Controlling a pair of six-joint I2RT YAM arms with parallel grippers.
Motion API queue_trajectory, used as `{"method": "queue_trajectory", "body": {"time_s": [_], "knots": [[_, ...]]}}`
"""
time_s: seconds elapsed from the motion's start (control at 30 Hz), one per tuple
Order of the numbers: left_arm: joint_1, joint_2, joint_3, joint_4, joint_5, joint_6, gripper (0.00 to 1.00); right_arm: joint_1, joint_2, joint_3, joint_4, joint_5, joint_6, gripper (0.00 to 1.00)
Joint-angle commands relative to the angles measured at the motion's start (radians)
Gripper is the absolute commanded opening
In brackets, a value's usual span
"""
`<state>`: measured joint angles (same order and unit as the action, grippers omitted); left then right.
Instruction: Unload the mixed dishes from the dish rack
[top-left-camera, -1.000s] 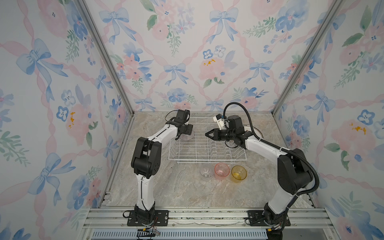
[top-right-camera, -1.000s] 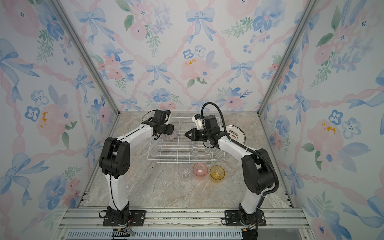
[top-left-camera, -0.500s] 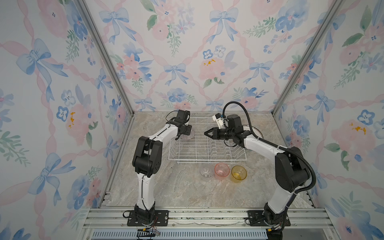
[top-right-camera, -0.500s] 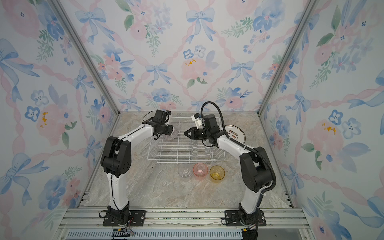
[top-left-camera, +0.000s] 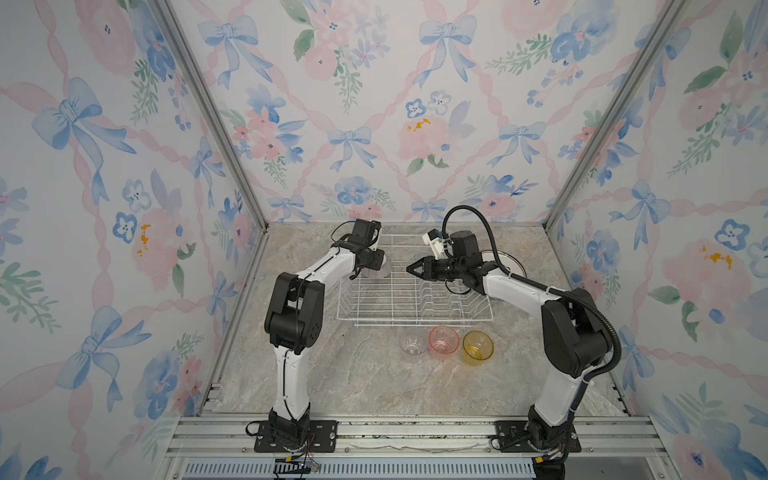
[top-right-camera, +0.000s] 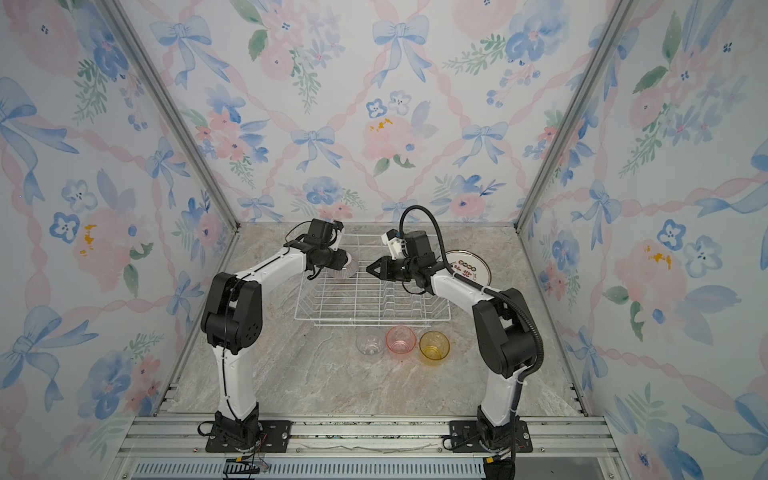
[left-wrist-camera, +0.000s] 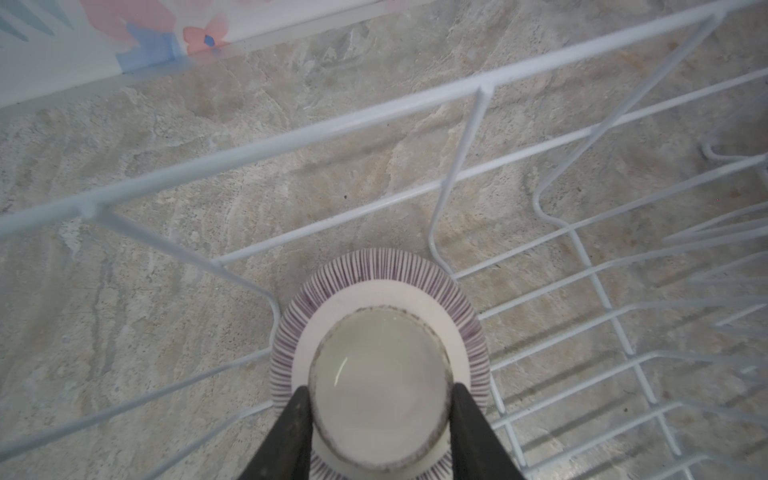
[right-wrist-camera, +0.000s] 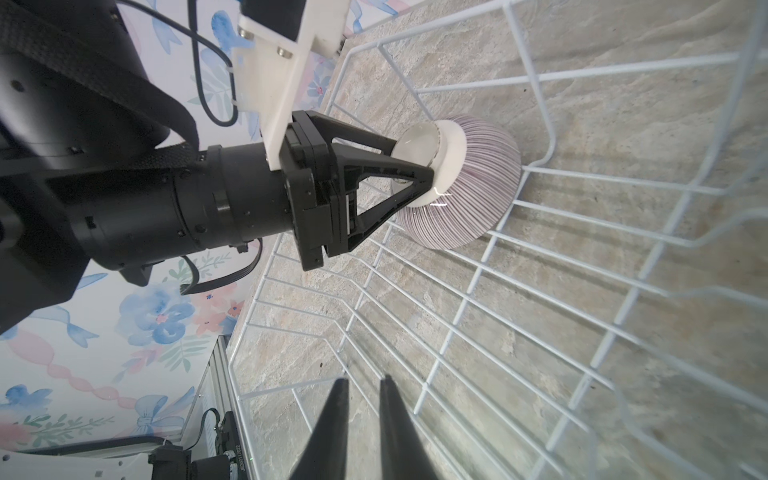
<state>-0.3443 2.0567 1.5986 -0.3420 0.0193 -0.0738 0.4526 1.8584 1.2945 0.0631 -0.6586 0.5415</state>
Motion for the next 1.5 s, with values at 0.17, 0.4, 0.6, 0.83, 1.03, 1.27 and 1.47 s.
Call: {"method": "queue_trajectory", "body": {"time_s": [0.17,0.4,0.6,0.83,1.03,1.27,1.47], "knots": [[0.027,-0.047,0.020,-0.029,0.157,-0.023,0.32,0.002,0.035,0.034,0.030,-0.036,0.040,0.33],[0.037,-0.048,0.035,-0.028,0.201,-0.026,0.41,0.001,0.054,0.034,0.043,-0.044,0.057,0.40],[0.030,-0.046,0.036,-0.028,0.163,-0.034,0.60,0.001,0.056,0.034,0.047,-0.050,0.061,0.41],[0.010,-0.002,0.095,-0.017,0.064,-0.036,0.98,0.001,0.057,0.036,0.059,-0.051,0.067,0.41],[0.006,0.086,0.181,-0.018,0.057,-0.037,0.98,-0.001,0.052,0.031,0.067,-0.056,0.070,0.41],[0.005,0.123,0.187,-0.018,0.035,-0.047,0.98,-0.005,0.048,0.028,0.067,-0.058,0.071,0.41],[0.005,0.137,0.203,-0.018,0.043,-0.041,0.88,-0.005,0.056,0.029,0.075,-0.061,0.077,0.41]]}}
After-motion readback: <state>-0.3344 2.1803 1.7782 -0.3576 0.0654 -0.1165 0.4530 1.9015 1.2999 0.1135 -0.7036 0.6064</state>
